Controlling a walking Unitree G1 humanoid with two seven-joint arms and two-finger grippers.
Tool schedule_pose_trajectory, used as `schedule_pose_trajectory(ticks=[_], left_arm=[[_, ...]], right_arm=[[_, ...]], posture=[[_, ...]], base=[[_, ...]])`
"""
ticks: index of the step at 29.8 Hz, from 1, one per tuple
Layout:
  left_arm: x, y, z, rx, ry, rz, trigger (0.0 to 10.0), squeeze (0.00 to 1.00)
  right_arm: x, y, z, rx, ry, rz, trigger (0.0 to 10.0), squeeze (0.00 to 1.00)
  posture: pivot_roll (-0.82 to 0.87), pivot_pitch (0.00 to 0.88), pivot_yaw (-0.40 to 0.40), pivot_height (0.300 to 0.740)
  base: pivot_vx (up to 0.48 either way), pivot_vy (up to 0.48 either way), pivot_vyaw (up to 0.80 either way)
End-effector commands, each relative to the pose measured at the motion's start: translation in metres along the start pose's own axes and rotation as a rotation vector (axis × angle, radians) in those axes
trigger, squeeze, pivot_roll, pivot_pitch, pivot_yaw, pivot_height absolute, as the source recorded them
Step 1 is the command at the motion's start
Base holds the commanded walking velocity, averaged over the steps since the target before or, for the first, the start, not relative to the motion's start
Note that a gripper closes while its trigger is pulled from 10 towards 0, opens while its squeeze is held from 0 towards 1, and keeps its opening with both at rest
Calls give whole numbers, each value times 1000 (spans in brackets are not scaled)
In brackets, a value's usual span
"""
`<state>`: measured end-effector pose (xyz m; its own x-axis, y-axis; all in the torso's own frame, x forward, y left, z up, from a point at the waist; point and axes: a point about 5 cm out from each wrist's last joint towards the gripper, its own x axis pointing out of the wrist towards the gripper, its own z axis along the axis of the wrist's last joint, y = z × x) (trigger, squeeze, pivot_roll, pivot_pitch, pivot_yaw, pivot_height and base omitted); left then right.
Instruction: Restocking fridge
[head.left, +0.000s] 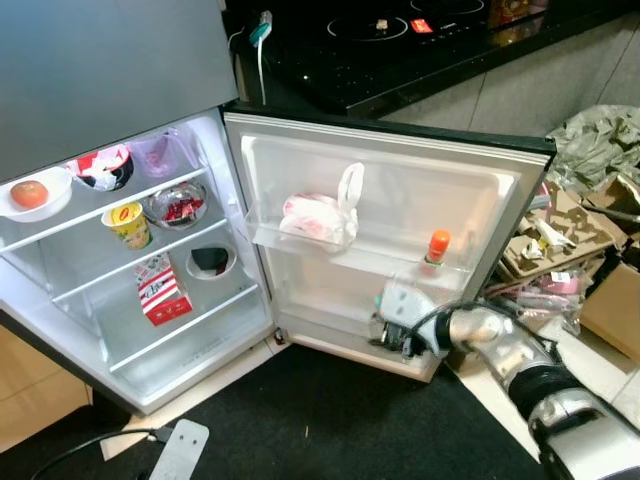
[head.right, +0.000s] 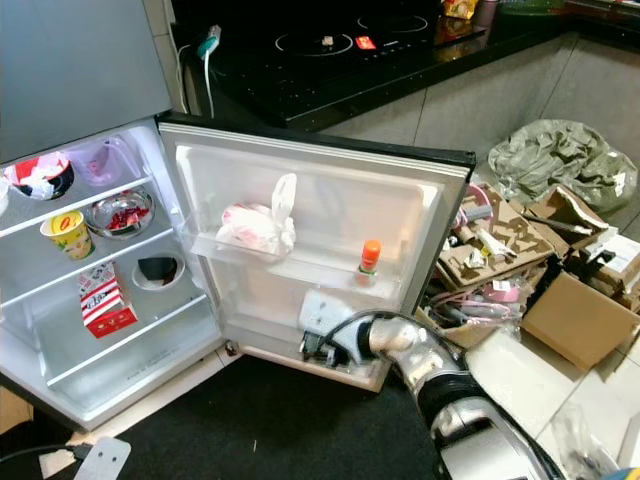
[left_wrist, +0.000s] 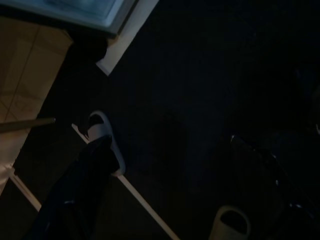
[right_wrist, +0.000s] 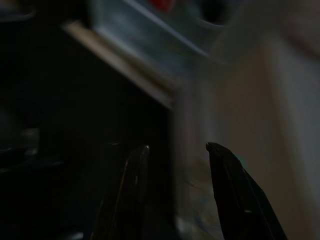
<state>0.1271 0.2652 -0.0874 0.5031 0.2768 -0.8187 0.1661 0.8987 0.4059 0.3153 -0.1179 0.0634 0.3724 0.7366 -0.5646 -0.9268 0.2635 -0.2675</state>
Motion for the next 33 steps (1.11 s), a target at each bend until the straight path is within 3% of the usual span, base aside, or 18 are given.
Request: schedule_pose_trajectory(ticks=[1,3,4,5,6,7,12,14,17,18,19,21,25,28,33], left_arm=[[-1,9,-5,12,9,15,10000,0],[-1,8,-5,14,9,13,10000,0],[-1,8,-5,14,9,13,10000,0],[-1,8,-5,15,9,13,10000,0],[-1,8,-5,15,9,13,10000,0],[-1,9,-5,14,9,13,10000,0],[-1,9,-6,13,11,12,10000,0],[-1,8,-6,13,13,10,10000,0],[-1,8,-7,13,14,8,10000,0],[-1,8,-7,8,16,9,10000,0],[-1,8,-7,8,16,9,10000,0],[-2,8,-9,0,20,9,10000,0],[-3,7,-12,-11,30,13,10000,0],[-3,7,-13,-14,33,14,10000,0],[-3,5,-15,-26,40,17,10000,0]], right_arm=[[-3,-4,15,-31,-68,-3,10000,0],[-13,-13,36,-74,-150,-33,10000,0],[-13,-13,36,-74,-150,-33,10000,0],[-25,-27,53,-119,-207,-86,10000,0],[-25,-27,53,-119,-207,-86,10000,0],[-38,-42,70,-148,-264,-158,10000,0],[-46,-57,80,-151,-295,-248,10000,0],[-47,-73,72,-128,-212,-369,10000,0],[-47,-80,64,-115,-146,-428,10000,0],[-47,-87,50,-90,-48,-493,10000,0],[-47,-87,50,-90,-48,-493,10000,0],[-49,-93,33,-55,77,-577,10000,0],[-50,-92,12,-3,201,-612,10000,0],[-50,-90,7,9,232,-609,10000,0],[-43,-74,-17,61,337,-532,10000,0]], posture=[[33,27,22,740],[31,26,22,740],[31,26,22,740],[30,30,21,740],[30,30,21,740],[29,40,17,740],[26,47,14,740],[28,59,9,740],[37,70,1,740],[42,79,-4,740],[42,79,-4,740],[50,94,-14,740],[66,116,-29,740],[69,122,-32,740],[79,134,-42,740]], base=[[0,0,0],[0,0,0],[0,0,0],[0,0,0],[0,0,0],[0,0,0],[0,0,0],[0,0,0],[0,0,0],[0,0,0],[0,0,0],[0,0,0],[0,0,0],[0,0,0],[0,0,0]])
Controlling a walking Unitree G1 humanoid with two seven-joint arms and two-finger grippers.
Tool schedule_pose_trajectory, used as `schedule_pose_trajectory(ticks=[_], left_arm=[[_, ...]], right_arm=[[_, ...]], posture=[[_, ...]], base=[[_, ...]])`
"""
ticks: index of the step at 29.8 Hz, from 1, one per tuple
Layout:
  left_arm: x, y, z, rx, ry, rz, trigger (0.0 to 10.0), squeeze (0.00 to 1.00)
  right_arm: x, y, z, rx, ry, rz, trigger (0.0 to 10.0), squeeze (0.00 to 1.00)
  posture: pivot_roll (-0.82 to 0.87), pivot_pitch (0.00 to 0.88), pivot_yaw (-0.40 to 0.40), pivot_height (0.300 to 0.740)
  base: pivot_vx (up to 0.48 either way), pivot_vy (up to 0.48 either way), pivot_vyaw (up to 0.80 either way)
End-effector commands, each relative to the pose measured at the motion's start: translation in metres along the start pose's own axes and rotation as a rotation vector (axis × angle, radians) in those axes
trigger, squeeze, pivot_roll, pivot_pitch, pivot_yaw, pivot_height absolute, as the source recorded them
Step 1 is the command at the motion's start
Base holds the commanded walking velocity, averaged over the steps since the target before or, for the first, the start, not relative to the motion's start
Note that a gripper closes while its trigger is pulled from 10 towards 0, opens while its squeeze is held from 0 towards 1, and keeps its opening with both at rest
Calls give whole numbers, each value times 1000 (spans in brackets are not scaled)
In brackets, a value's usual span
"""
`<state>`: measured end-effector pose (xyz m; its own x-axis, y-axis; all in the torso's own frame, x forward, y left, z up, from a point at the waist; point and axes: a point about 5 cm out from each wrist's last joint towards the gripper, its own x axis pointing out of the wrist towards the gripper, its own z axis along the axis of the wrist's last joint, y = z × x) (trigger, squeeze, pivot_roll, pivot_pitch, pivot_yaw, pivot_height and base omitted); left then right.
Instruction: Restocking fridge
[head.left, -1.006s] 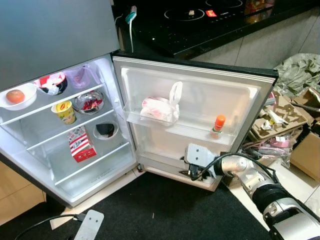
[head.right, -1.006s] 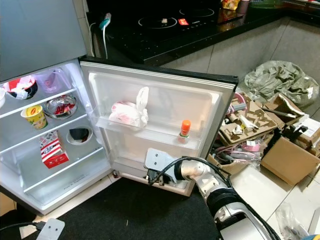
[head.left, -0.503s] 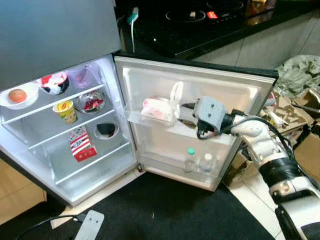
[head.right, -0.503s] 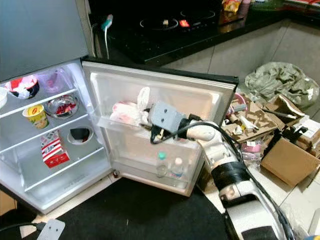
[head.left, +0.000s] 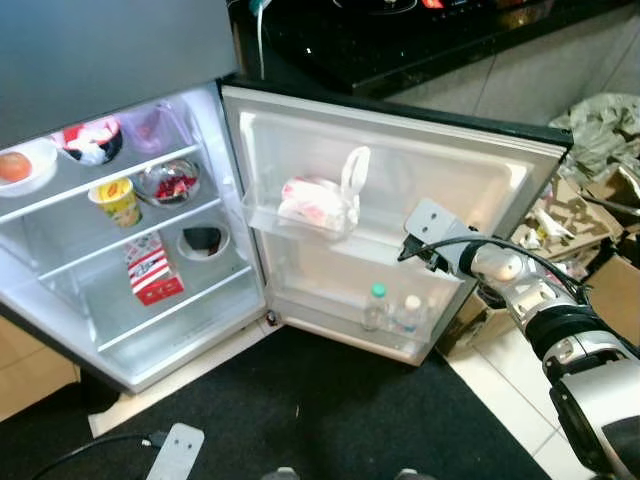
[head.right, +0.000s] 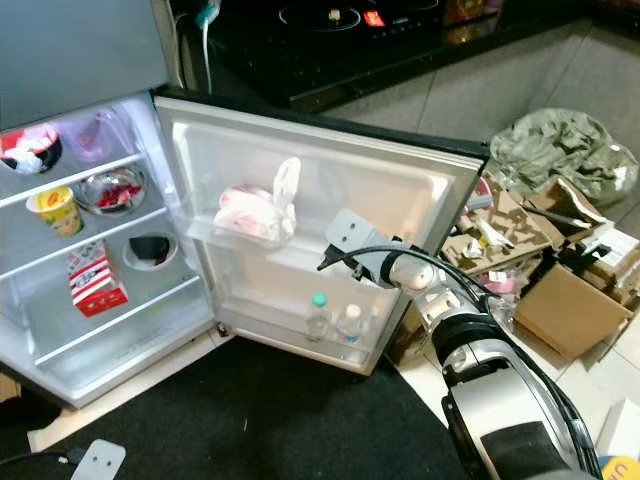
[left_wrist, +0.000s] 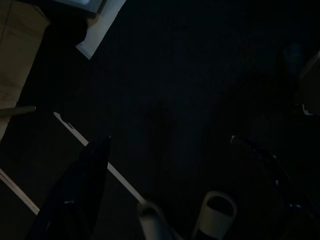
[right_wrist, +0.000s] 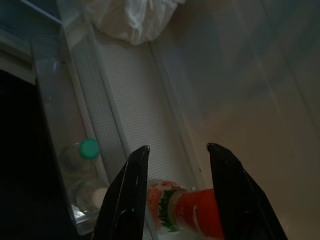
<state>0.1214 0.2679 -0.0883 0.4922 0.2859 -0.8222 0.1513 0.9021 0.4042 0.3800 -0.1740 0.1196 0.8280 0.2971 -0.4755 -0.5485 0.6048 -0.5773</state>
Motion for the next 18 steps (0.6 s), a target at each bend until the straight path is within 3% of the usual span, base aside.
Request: schedule_pose_trajectory(ticks=[1,6,9,12,15,16,18], left_arm=[[-2,3,-9,-13,26,12,10000,0],[-2,2,-9,-15,26,12,10000,0],[-2,2,-8,-13,24,9,10000,0],[-2,1,-8,-11,22,7,10000,0],[-2,0,-7,-9,20,3,10000,0],[-2,0,-7,-9,20,3,10000,0],[-2,0,-7,-9,18,1,10000,0]], right_arm=[[1,22,-26,-8,120,111,10000,0],[1,39,-31,-24,121,238,10000,0],[0,55,-25,-33,41,405,10000,0],[0,63,-21,-42,-2,473,10000,0],[-2,73,-3,-78,-133,557,10000,0],[-2,73,-3,-78,-133,557,10000,0],[-10,69,28,-117,-306,582,10000,0]], posture=[[80,134,-42,740],[71,135,-40,740],[62,133,-38,740],[58,132,-37,740],[52,131,-35,740],[52,131,-35,740],[49,131,-35,740]], base=[[0,0,0],[0,0,0],[0,0,0],[0,0,0],[0,0,0],[0,0,0],[0,0,0]])
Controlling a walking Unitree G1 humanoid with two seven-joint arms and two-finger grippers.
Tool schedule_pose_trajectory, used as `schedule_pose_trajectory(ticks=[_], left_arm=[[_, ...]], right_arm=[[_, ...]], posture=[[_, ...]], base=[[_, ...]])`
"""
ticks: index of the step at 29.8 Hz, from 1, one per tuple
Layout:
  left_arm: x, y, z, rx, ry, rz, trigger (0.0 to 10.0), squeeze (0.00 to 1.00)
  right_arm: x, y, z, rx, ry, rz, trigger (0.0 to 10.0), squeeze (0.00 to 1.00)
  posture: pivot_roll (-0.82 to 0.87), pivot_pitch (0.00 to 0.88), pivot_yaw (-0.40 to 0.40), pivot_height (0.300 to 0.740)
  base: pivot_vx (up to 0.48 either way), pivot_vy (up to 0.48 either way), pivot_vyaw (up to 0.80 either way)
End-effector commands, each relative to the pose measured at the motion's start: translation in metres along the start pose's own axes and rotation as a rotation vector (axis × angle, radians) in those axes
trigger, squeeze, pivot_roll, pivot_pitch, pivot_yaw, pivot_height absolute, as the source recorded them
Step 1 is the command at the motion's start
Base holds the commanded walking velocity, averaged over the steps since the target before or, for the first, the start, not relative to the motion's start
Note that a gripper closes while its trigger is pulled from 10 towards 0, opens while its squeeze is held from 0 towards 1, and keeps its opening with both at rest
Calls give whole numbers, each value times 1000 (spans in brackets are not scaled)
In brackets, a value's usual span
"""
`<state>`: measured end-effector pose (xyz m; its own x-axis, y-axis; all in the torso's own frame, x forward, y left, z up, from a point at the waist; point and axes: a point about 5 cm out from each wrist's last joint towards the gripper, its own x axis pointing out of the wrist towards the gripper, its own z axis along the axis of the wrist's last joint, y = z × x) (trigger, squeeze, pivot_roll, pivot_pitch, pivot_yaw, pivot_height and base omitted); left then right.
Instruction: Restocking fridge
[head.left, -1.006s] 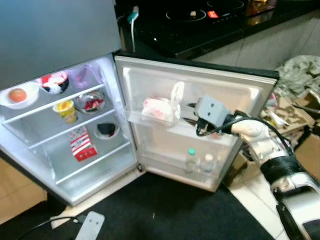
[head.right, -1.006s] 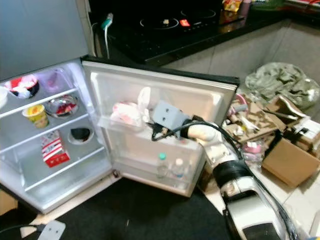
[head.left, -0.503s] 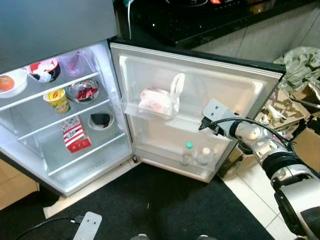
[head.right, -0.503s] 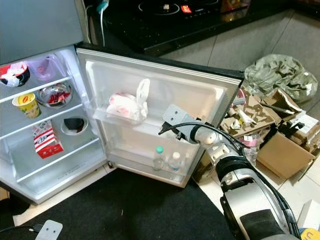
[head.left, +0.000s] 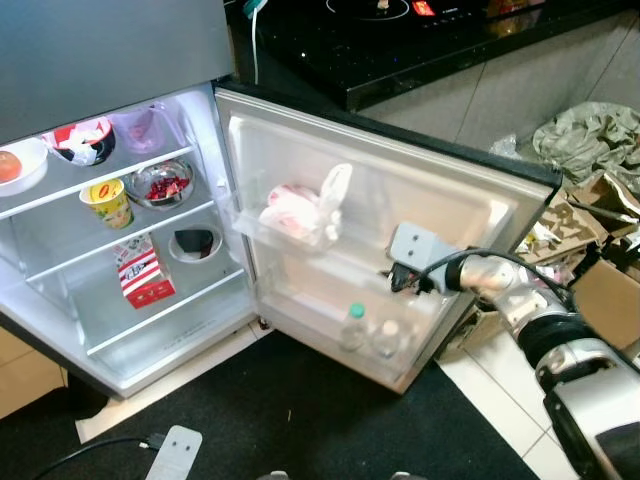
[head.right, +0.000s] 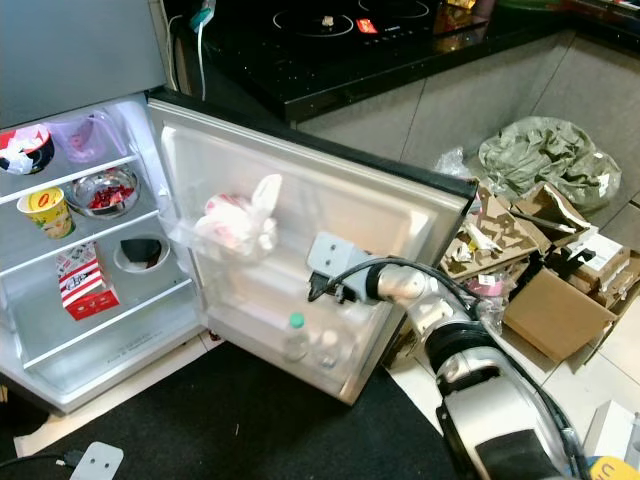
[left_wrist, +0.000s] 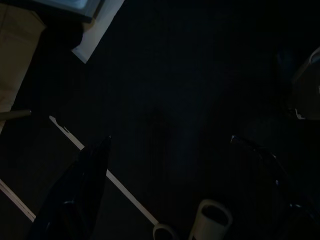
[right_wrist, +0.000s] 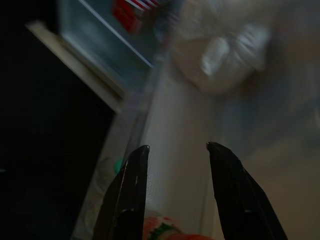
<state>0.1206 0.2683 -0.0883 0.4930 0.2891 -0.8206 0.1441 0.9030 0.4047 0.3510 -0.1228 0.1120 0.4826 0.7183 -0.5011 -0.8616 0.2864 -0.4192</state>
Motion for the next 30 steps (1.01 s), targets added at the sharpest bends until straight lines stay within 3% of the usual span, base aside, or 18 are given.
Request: schedule_pose_trajectory(ticks=[1,2,4,6,8,9,10,11,13,16,17,19,20,22,25,27,28,30], left_arm=[[-1,0,-6,-2,18,-3,10000,0],[-1,0,-6,-2,18,-3,10000,0],[-1,0,-6,0,17,-5,10000,0],[-1,-1,-6,3,17,-7,10000,0],[-1,-1,-6,5,17,-9,10000,0],[-1,-1,-6,5,17,-9,10000,0],[-1,-1,-6,5,17,-11,10000,0],[-1,-1,-6,5,17,-11,10000,0],[-1,-1,-6,6,17,-13,10000,0],[-1,-2,-6,8,16,-16,10000,0],[-1,-2,-5,9,16,-17,10000,0],[-1,-3,-5,9,14,-18,10000,0],[-1,-3,-5,9,14,-18,10000,0],[-1,-3,-5,10,13,-19,10000,0],[-1,-3,-4,9,10,-20,10000,0],[-1,-3,-4,9,10,-20,10000,0],[-1,-3,-4,8,10,-19,10000,0],[-1,-3,-4,6,10,-17,10000,0]], right_arm=[[-2,12,23,-45,-114,102,10000,0],[-2,12,23,-45,-114,102,10000,0],[-19,2,62,-105,-258,75,10000,0],[-44,-8,106,-153,-417,40,10000,0],[-81,-15,157,-212,-601,9,10000,0],[-81,-15,157,-212,-601,9,10000,0],[-120,-19,199,-276,-765,-22,10000,0],[-120,-19,199,-276,-765,-22,10000,0],[-151,-20,224,-321,-866,-51,10000,0],[-184,-24,241,-356,-940,-119,10000,0],[-192,-29,240,-359,-937,-165,10000,0],[-202,-51,221,-329,-821,-333,10000,0],[-202,-51,221,-329,-821,-333,10000,0],[-202,-65,204,-300,-731,-434,10000,0],[-198,-112,142,-138,-459,-829,10000,0],[-198,-112,142,-138,-459,-829,10000,0],[-201,-128,115,-72,-356,-1024,10000,0],[-204,-138,73,29,-231,-1268,10000,0]], posture=[[43,131,-37,740],[43,131,-37,740],[37,131,-37,740],[31,129,-37,740],[27,127,-39,740],[27,127,-39,740],[25,127,-39,740],[25,127,-39,740],[25,127,-39,740],[6,113,-42,740],[5,112,-42,740],[4,110,-42,740],[4,110,-42,740],[0,106,-40,740],[3,100,-41,740],[3,100,-41,740],[4,100,-41,740],[14,96,-39,740]], base=[[0,0,0],[0,0,0],[0,0,0],[0,0,0],[0,0,0],[0,0,0],[0,0,0],[0,0,0],[0,0,0],[0,0,0],[0,0,0],[0,0,0],[0,0,0],[0,0,0],[0,0,0],[0,0,0],[0,0,0],[0,0,0]])
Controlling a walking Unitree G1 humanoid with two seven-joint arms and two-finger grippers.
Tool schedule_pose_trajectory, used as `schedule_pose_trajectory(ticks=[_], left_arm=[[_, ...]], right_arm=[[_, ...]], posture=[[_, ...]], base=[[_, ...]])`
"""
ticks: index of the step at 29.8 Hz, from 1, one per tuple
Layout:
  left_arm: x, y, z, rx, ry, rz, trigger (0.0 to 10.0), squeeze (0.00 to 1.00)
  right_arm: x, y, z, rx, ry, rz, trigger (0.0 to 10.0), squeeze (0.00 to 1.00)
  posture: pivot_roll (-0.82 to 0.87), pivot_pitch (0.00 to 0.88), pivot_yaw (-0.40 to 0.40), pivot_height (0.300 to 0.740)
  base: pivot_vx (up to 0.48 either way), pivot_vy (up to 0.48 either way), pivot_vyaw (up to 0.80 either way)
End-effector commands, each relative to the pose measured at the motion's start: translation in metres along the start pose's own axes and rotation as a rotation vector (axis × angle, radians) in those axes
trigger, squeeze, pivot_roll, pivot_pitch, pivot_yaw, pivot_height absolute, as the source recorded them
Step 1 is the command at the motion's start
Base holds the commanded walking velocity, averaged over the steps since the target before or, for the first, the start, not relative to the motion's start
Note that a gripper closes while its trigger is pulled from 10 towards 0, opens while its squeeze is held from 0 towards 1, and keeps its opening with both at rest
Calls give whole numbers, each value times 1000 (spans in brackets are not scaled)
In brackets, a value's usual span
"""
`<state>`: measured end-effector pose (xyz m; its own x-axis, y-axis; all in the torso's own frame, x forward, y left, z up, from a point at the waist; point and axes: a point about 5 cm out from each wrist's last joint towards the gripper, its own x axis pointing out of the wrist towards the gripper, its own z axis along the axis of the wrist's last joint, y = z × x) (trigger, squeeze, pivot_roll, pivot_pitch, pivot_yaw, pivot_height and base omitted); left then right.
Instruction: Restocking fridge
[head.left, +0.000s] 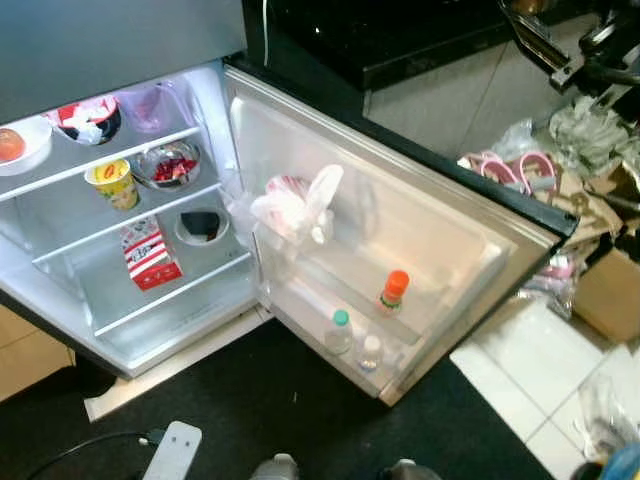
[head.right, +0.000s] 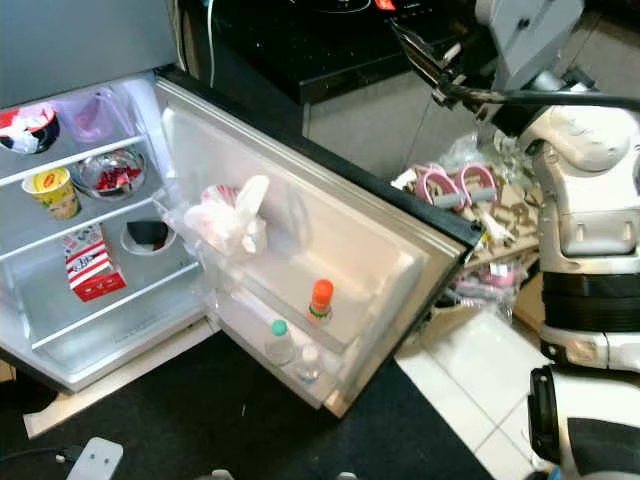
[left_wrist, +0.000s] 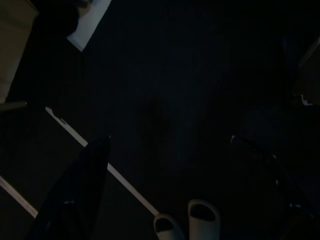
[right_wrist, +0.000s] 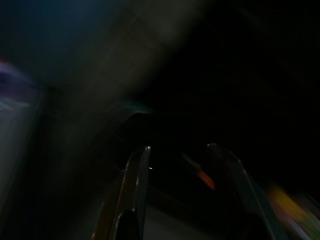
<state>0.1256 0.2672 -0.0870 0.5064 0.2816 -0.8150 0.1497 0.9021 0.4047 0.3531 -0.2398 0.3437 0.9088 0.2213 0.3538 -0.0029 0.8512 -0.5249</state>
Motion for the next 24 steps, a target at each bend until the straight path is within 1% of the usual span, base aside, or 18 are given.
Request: schedule_pose_trajectory(ticks=[1,2,3,4,5,7,8,11,12,13,14,16,17,18,19,22,23,24], left_arm=[[-2,-3,-9,1,26,-15,10000,0],[-2,-3,-9,1,26,-15,10000,0],[-2,-3,-9,1,27,-14,10000,0],[-2,-3,-10,1,28,-13,10000,0],[-2,-3,-10,1,28,-13,10000,0],[-2,-3,-10,1,29,-11,10000,0],[-2,-3,-10,1,29,-11,10000,0],[-2,-2,-11,-1,32,-5,10000,0],[-2,-2,-11,-1,33,-5,10000,0],[-2,-2,-11,-1,33,-5,10000,0],[-2,-1,-11,0,33,-5,10000,0],[-2,-1,-11,3,34,-6,10000,0],[-2,-1,-11,3,34,-6,10000,0],[-2,-1,-11,7,34,-8,10000,0],[-2,-1,-11,7,34,-8,10000,0],[-2,0,-10,8,33,-10,10000,0],[-2,1,-10,9,33,-11,10000,0],[-2,1,-10,10,33,-12,10000,0]], right_arm=[[-5,-10,-27,-32,86,-176,10000,0],[-5,-10,-27,-32,86,-176,10000,0],[-8,-10,-43,-16,137,-231,10000,0],[-12,-1,-62,7,200,-221,10000,0],[-12,-1,-62,7,200,-221,10000,0],[-16,15,-87,52,283,-181,10000,0],[-16,15,-87,52,283,-181,10000,0],[-23,53,-118,113,389,-3,10000,0],[-24,60,-122,114,407,38,10000,0],[-24,60,-122,114,407,38,10000,0],[-27,73,-127,119,424,115,10000,0],[-33,90,-134,124,438,216,10000,0],[-33,90,-134,124,438,216,10000,0],[-42,113,-141,139,450,304,10000,0],[-42,113,-141,139,450,304,10000,0],[-47,132,-144,166,449,370,10000,0],[-49,144,-142,186,429,428,10000,0],[-51,153,-140,201,413,470,10000,0]], posture=[[14,96,-39,740],[14,96,-39,740],[17,95,-38,740],[24,94,-37,740],[24,94,-37,740],[30,95,-37,740],[30,95,-37,740],[32,102,-34,740],[32,102,-34,740],[32,102,-34,740],[29,104,-32,740],[25,106,-31,740],[25,106,-31,740],[22,110,-30,740],[22,110,-30,740],[20,111,-29,740],[19,112,-27,740],[19,112,-27,740]], base=[[0,0,0],[0,0,0],[0,0,0],[0,0,0],[0,0,0],[0,0,0],[0,0,0],[0,0,0],[0,0,0],[0,0,0],[0,0,0],[0,0,0],[0,0,0],[0,0,0],[0,0,0],[0,0,0],[0,0,0],[0,0,0]])
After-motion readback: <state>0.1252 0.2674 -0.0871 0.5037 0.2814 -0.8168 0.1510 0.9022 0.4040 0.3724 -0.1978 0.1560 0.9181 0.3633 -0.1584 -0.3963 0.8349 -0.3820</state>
